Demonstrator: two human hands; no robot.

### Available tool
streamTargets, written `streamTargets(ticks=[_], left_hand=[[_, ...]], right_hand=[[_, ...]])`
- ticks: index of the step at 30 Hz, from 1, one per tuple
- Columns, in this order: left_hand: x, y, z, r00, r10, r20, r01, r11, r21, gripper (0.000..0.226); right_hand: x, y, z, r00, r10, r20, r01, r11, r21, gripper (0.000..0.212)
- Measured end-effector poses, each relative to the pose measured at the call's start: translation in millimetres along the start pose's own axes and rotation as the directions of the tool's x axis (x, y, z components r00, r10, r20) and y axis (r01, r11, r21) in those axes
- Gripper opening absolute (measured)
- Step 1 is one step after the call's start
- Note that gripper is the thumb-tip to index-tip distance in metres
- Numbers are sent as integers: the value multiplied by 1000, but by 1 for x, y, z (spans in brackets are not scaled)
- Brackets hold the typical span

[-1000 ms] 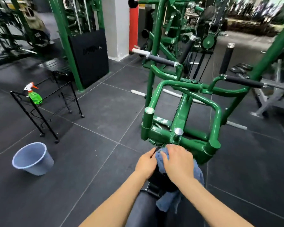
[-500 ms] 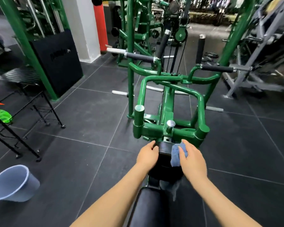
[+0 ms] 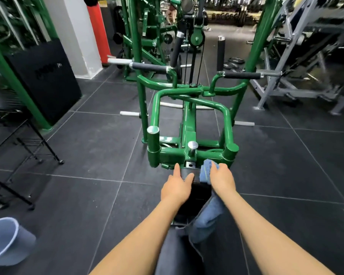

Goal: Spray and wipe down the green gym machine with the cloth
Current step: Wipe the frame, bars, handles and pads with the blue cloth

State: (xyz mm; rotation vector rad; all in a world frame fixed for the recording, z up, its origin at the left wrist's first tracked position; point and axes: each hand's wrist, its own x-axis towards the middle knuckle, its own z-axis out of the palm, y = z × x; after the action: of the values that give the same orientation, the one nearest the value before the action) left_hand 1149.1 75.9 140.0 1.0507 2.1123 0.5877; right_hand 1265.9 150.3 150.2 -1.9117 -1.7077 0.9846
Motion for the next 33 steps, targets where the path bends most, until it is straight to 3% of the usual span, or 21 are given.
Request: streamTargets(ticks=[3,6,12,16,19,22,27,28,30,31,33], left_hand=[[0,3,0,1000,-26,12,26,998,-56,69],[0,5,2,999,-41,26,44,990,-134,68],[3,6,7,999,-45,19,48,974,-221,67],[0,5,8,999,-32,14,34,974,-223,66],[2,3,8,1000,-17,9,19,968,-252,66],[2,4,8,1000,-16,14,19,970,-244,66],[-2,-4,16,998,13,-55,-30,942,-334,67],[-10,-8,22,995,-1,-98,-39,915,-401,67],[-30,-21,45,972,-167,-166,41,816,-576,67],[-37,-29,60,949,-288,-128,139,747,-650,67],[-51,-43,91,866,-485,121,393,511,-764,72]], right_hand=[[-24,13,13,995,-64,-70,65,998,17,43],[-43,23,32,980,-162,-118,148,982,-114,55],[-8,5,15,997,-32,-76,29,999,-36,46],[-19,12,19,988,-74,-132,81,996,46,44],[-47,23,37,971,-130,-202,135,991,7,53],[-47,23,39,980,-91,-174,89,996,-18,59],[-15,6,19,997,38,-73,-36,999,29,48],[-13,7,13,997,63,-33,-60,996,62,47],[-14,17,1,991,131,6,-131,983,127,46],[-15,24,-4,983,181,9,-180,969,168,47],[-26,44,-5,960,279,31,-277,922,270,48]])
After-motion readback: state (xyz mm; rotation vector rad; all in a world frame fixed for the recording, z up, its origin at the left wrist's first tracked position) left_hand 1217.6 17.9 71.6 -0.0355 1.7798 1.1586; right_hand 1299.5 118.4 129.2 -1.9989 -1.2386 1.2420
